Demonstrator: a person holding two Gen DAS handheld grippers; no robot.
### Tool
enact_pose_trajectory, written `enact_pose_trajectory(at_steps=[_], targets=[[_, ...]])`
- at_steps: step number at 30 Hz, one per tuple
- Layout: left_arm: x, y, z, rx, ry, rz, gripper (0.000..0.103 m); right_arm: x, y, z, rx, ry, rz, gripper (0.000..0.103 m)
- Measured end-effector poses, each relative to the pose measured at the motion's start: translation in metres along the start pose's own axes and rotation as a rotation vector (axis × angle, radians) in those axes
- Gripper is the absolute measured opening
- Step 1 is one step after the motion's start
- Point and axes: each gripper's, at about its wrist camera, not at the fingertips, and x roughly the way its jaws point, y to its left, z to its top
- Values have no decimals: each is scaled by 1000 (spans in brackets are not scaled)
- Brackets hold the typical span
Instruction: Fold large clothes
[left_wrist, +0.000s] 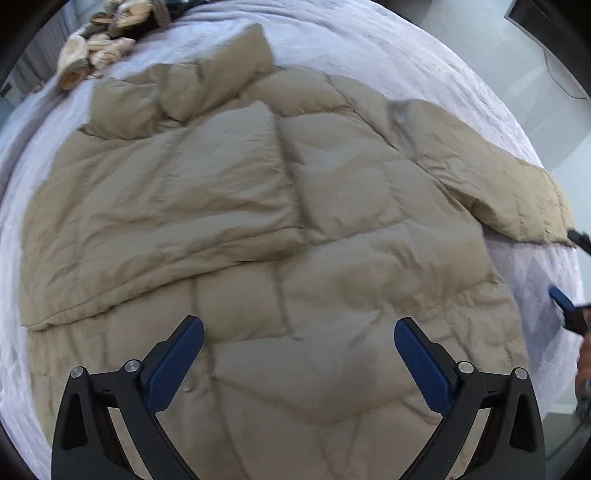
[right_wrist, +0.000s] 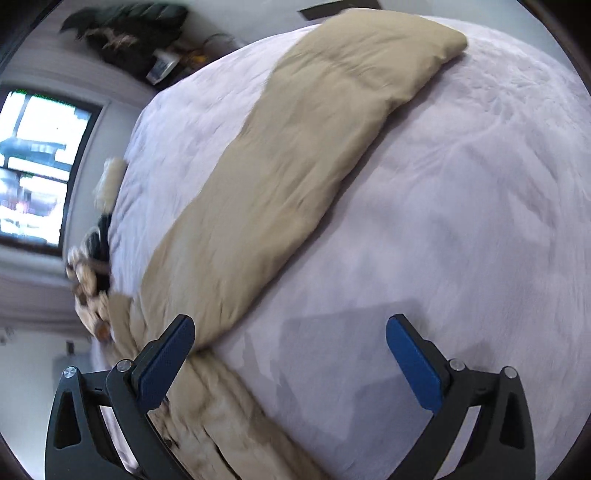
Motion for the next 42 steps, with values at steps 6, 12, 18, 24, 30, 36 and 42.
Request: enact_pose_trajectory(at_steps=[6,12,18,24,30,36,42], targets=[[2,-13,5,3,-18,-8,103,10,-21,47,144,-36,160,103],[3,-20,12,15,-41,-18,103,24,-25,75,241,-89,257,103],[5,-16,15,14,-59,4,103,33,-17,92,253,-107,281,103],[12,8,9,-78,-16,-80,103,39,-12,98,271,-66,248,91],[-4,31,2,-106,-66,-45,103,42,-2,99,266,-50,246,9],[-24,69,0,-159,-123,-23,103,17,84,81,-74,-79,223,8],[-41,105,1,-214,-183,19,103,5,201,20,-472,-95,202,8]])
